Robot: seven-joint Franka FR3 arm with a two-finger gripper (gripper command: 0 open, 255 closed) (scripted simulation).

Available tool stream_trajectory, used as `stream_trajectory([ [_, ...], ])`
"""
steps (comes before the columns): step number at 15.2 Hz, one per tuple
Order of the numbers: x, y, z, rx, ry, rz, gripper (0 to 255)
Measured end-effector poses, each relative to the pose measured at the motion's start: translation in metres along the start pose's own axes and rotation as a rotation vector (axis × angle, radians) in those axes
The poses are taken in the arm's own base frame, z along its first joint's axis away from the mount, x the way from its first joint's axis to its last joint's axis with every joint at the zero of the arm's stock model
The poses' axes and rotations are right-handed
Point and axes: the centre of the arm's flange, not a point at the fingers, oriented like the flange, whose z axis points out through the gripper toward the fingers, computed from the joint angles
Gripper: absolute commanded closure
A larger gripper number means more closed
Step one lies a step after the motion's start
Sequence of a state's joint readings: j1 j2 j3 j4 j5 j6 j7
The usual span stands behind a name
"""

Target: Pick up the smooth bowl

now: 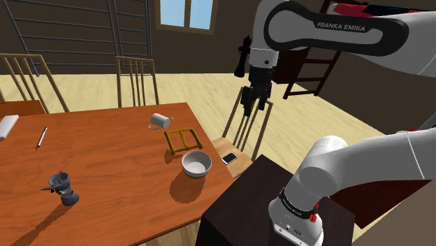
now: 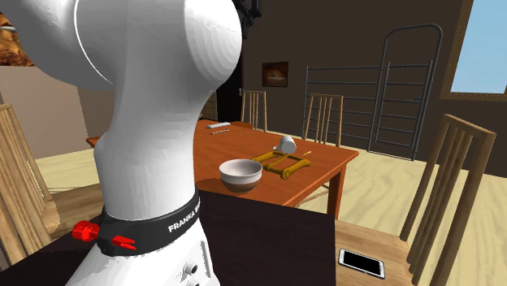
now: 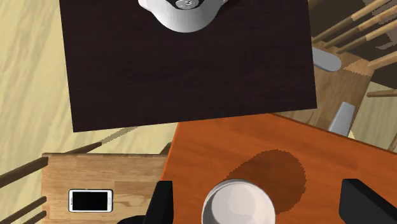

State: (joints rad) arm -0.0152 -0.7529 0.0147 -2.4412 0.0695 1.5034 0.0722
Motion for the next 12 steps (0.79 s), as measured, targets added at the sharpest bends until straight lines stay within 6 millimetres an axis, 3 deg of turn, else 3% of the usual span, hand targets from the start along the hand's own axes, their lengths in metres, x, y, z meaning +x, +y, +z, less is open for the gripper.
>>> stream_trajectory([
  [3, 0.009, 0.002, 0.014, 0.004, -0.001, -0.001, 0],
  [12, 0.076, 0.017, 0.106, 0.031, 0.009, -0.009, 0],
])
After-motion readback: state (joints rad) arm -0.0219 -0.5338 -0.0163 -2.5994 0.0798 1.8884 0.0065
